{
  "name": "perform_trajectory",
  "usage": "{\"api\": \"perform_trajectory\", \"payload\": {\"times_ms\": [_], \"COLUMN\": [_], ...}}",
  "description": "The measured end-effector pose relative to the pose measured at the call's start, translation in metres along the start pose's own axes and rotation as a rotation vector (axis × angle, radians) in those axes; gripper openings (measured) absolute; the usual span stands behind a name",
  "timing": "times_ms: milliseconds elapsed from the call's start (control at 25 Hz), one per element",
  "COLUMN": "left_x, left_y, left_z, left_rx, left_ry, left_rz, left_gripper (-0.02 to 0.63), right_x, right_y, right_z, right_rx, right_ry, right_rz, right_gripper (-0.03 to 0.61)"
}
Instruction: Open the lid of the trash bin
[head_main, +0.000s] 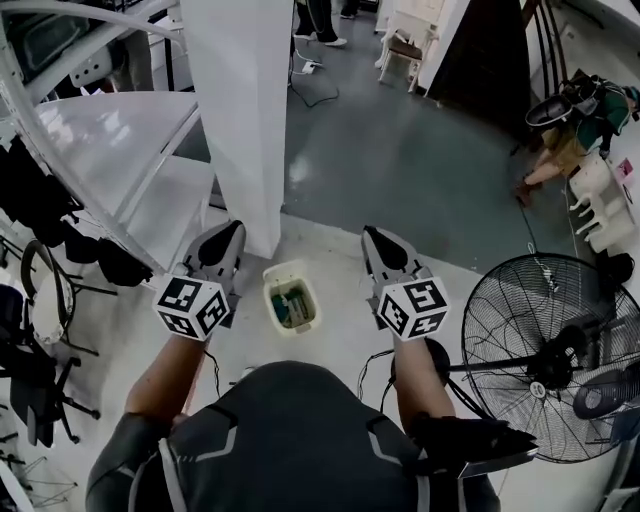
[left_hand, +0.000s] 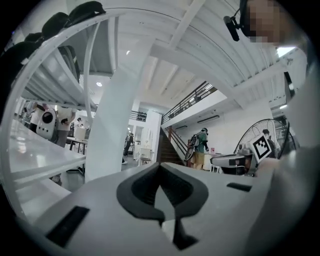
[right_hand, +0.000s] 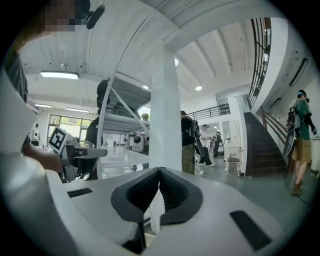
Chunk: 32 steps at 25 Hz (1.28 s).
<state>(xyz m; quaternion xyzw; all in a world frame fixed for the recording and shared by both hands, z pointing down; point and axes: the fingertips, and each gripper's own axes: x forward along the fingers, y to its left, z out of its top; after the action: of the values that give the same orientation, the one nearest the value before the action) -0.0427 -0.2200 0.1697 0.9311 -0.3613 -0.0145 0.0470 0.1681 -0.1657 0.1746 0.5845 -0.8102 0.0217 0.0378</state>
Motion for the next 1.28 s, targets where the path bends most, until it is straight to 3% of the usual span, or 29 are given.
{"api": "perform_trajectory", "payload": {"times_ms": [240, 440, 760, 1280], "left_x": [-0.005, -0.008, -0.007, -0.001], "left_y": [-0.003, 0.007, 0.015, 0.001], "left_z": [0.015, 0.023, 0.033, 0.029], "left_rx": [0.040, 0.022, 0.073, 0.054], "left_ry": [-0.014, -0.045, -0.019, -0.017], "left_rz": [0.007, 0.054, 0.055, 0.037], "left_gripper": [0.008, 0.008, 0.008, 0.008], "right_x": [-0.004, -0.006, -0.006, -0.011], "right_y": [-0.001, -0.008, -0.022, -0.022], "right_z": [0.019, 0.030, 0.033, 0.035], "right_rx": [0.001, 0.002, -0.003, -0.012], "right_ry": [-0.043, -0.057, -0.050, -0.038], "right_rz": [-0.026, -0.048, -0.104, -0.114], "right_gripper": [0.026, 0.026, 0.026, 0.026]}}
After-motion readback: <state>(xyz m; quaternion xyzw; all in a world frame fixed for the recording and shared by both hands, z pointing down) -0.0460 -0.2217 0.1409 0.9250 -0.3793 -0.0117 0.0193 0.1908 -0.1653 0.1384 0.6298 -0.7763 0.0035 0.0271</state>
